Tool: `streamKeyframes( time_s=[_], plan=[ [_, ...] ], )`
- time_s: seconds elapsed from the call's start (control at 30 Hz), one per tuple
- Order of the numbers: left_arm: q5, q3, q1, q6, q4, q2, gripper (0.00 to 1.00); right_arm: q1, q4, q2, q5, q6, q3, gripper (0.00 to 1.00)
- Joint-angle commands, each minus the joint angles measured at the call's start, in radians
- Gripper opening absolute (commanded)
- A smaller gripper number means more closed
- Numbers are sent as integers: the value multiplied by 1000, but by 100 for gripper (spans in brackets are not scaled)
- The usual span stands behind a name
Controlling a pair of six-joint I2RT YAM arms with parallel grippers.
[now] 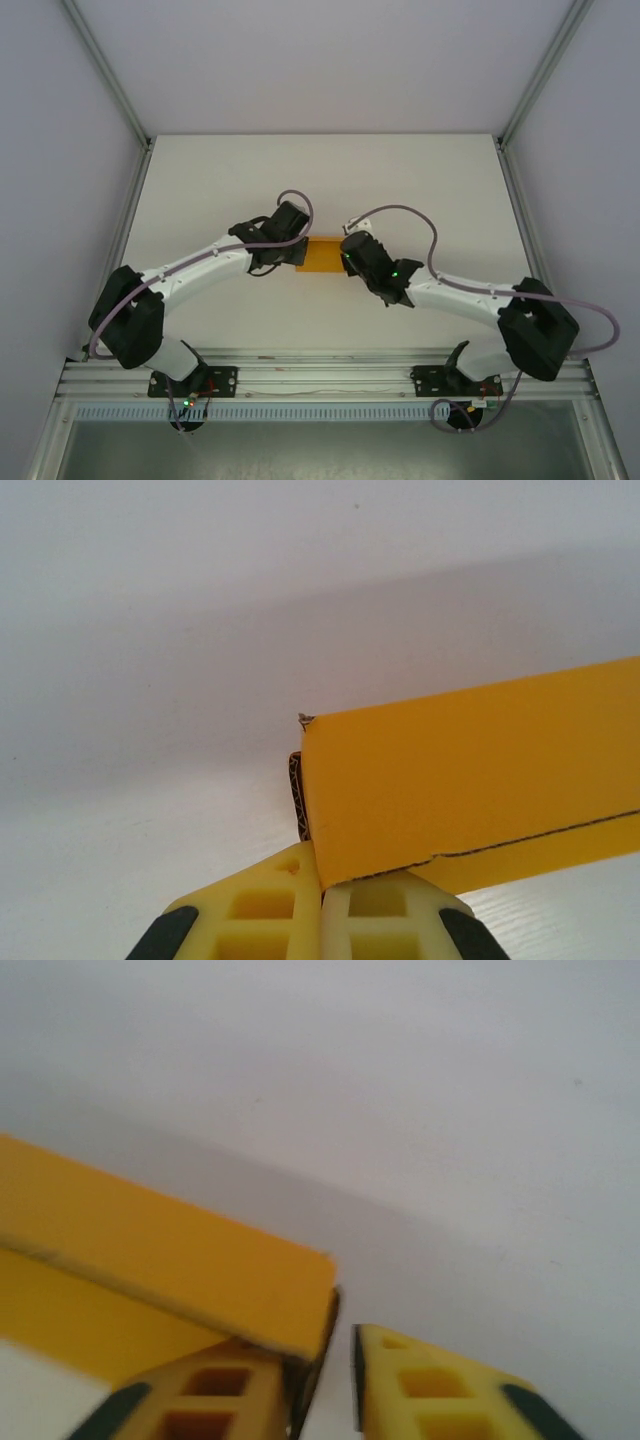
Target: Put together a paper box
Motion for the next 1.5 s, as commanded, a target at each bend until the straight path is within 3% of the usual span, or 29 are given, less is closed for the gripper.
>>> streamKeyframes(
  time_s=[0.0, 0.07, 0.17, 0.3, 0.4, 0.53, 0.67, 0.8, 0.9, 1.03, 1.17, 1.33, 1.47],
  plan=[
    [37, -43, -19, -12, -15, 52, 0, -25, -30, -93, -125, -12, 0, 42],
    [42, -35, -19, -9, -7, 55, 0, -59, -33, -131, -204, -1, 1, 54],
    [48, -26, -19, -3, -7, 56, 0, -102, -41, -166, -280, 15, 10, 65],
    [57, -22, -19, 3, -6, 56, 0, -131, -61, -146, -239, 39, 53, 68],
    [58, -18, -19, 2, -6, 58, 0, -167, -84, -89, -252, 73, 85, 64],
    [65, -16, -20, 3, -2, 58, 0, -212, -104, -22, -280, 118, 88, 51],
    [63, -6, -19, 10, -2, 50, 0, -218, -58, 11, -290, 139, 39, 38],
    [84, 10, -19, 32, -9, 43, 0, -218, 21, 27, -326, 169, -36, 32],
    [96, 29, -19, 59, -25, 30, 11, -217, 65, 31, -379, 172, -82, 31],
    [133, 75, -19, 105, -71, 5, 32, -217, 67, 38, -359, 193, -110, 28],
    [135, 120, -19, 125, -130, -17, 45, -212, 65, 44, -358, 205, -127, 27],
    [162, 146, -18, 112, -150, -42, 75, -211, 71, 42, -336, 222, -160, 26],
    [102, 162, 6, 46, -145, -38, 84, -209, 71, 48, -322, 208, -176, 25]
  ],
)
